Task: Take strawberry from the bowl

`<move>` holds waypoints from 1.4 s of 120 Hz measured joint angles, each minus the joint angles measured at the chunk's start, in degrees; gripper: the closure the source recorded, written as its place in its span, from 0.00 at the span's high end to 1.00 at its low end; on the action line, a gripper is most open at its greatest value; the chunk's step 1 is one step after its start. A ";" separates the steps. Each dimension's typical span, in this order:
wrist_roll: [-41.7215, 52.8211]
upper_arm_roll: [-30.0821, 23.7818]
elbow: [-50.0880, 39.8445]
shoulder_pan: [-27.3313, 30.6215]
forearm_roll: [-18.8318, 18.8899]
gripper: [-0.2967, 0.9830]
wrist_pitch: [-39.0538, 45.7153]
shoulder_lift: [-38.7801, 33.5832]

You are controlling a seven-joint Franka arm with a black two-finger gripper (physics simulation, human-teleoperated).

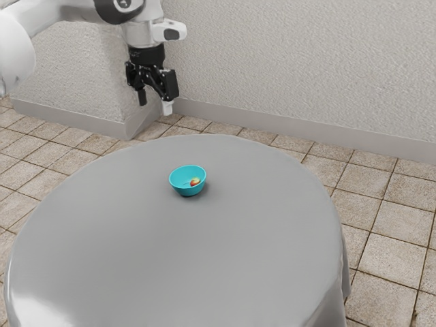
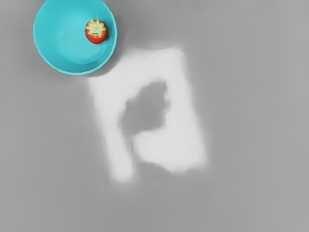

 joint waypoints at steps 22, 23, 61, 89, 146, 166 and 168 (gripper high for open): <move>1.40 -0.15 -0.46 -0.96 3.31 0.77 8.06 4.64; 1.46 -0.12 -0.49 -0.96 3.38 0.77 8.50 4.96; 1.07 0.73 -6.06 2.74 3.60 0.69 18.74 10.80; -0.53 0.74 -6.51 3.16 2.86 0.54 25.03 15.00; -3.89 0.74 -5.76 3.27 2.05 0.46 34.06 21.67; -4.67 0.74 -5.88 3.27 1.86 0.45 35.59 22.59; -4.73 0.74 -5.84 3.26 1.85 0.45 35.69 22.79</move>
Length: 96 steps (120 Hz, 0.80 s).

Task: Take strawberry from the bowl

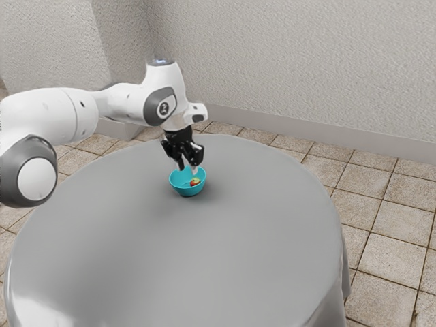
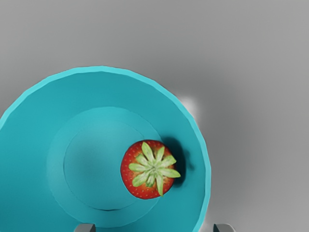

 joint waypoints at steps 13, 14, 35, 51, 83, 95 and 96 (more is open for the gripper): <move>-0.39 0.00 0.14 0.00 -0.02 0.44 1.04 1.37; -0.42 0.00 0.15 0.00 -0.02 0.44 1.14 1.42; -0.90 0.00 1.19 0.00 -0.01 0.44 3.18 3.15; -1.17 0.00 2.71 0.00 0.00 0.44 4.48 4.85; -1.55 0.09 3.43 0.00 0.06 0.44 6.19 6.82; -1.62 0.09 3.45 0.01 0.05 0.44 6.61 6.93; -1.63 0.09 3.45 0.01 0.04 0.44 6.64 6.96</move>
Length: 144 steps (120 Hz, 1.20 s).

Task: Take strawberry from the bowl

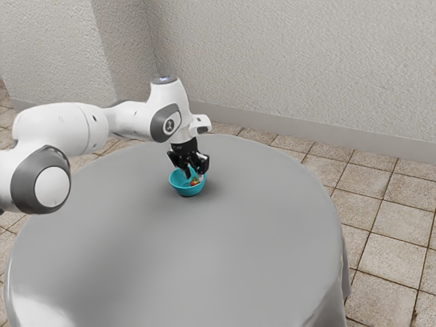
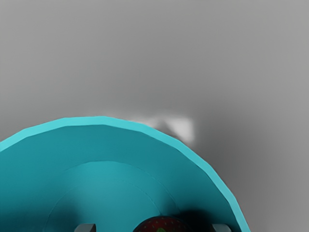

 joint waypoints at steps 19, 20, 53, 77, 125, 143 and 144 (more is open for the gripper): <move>0.09 0.02 0.00 0.02 -0.12 0.45 0.61 0.96; 0.10 0.03 0.00 0.03 -0.13 0.45 0.63 0.98; 0.50 0.25 0.00 0.03 -0.25 0.38 1.44 1.67; 0.13 0.39 -0.12 0.00 0.15 0.33 1.94 1.23; -1.36 1.14 -5.05 -4.03 -1.24 0.26 -0.96 -9.05; -2.19 1.11 -4.28 -8.21 -2.42 0.25 -0.97 -7.89; -2.24 1.11 -4.20 -8.29 -2.44 0.25 -0.94 -7.71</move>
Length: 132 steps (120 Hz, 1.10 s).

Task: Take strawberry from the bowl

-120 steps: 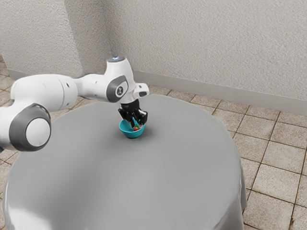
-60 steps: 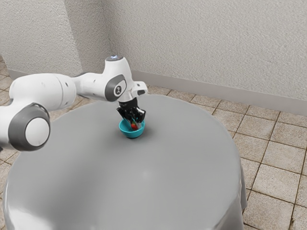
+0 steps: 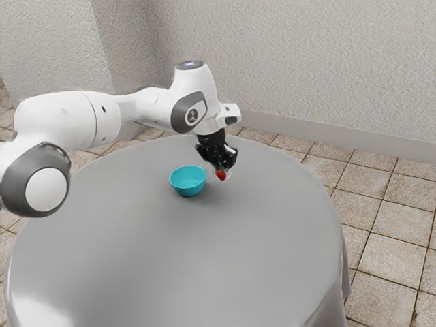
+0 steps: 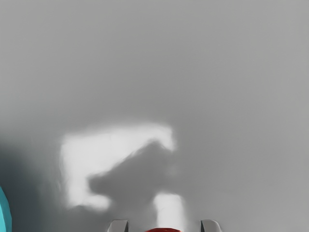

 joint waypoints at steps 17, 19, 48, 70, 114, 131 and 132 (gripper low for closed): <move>-0.90 -0.09 0.95 -0.54 -0.25 0.24 1.67 3.62; -1.00 -0.12 0.99 -0.55 -0.26 0.24 1.90 3.92; -1.59 -0.36 0.72 -0.71 -1.11 0.46 3.99 5.01; -1.41 -0.17 -4.17 -0.93 -1.30 0.64 4.20 -3.30; -1.40 -0.12 -4.58 -1.64 2.06 0.74 -9.10 -20.96; -1.42 -0.11 -1.93 -1.64 1.89 0.76 -15.64 -21.56; -1.42 -0.10 -1.80 -1.64 1.89 0.76 -15.97 -21.57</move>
